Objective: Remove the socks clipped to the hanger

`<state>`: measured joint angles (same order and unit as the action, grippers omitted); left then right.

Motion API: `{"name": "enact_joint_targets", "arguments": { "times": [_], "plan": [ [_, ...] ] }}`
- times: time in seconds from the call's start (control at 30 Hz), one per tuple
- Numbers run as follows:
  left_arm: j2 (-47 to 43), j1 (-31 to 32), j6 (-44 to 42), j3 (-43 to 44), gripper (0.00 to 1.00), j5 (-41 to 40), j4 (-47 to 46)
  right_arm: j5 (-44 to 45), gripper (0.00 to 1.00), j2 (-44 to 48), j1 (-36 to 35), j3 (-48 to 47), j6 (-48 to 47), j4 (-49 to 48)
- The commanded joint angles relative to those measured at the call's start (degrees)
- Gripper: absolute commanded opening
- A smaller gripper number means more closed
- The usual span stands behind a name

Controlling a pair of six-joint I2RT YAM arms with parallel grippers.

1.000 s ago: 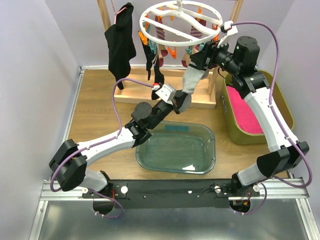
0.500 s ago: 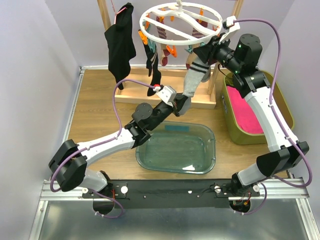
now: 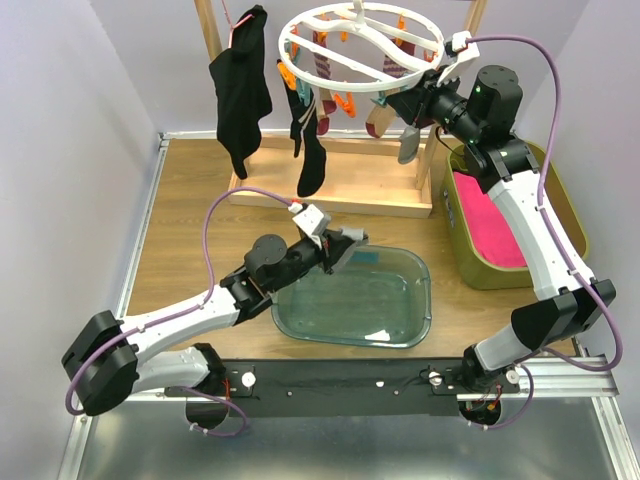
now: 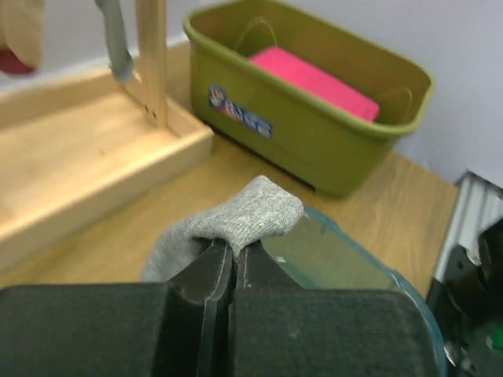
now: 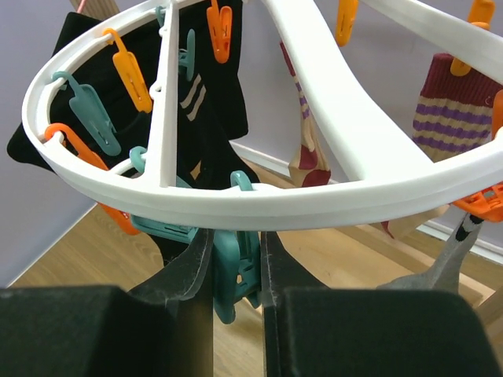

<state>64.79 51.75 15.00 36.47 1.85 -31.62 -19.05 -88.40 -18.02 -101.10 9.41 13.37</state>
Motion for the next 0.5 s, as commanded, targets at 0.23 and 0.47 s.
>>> {"name": "enact_joint_targets", "arguments": {
  "times": [0.23, 0.47],
  "plan": [
    [1.2, 0.6, 11.1, -6.8, 0.17, 7.4, 4.7, 0.6, 0.01, 3.1, -0.3, 3.6, 0.8, 0.5],
    [-3.0, 0.7, 18.5, -6.8, 0.89, 1.5, 14.2, 0.2, 0.01, 3.1, -0.3, 5.3, 1.0, 0.3]
  ]
}}
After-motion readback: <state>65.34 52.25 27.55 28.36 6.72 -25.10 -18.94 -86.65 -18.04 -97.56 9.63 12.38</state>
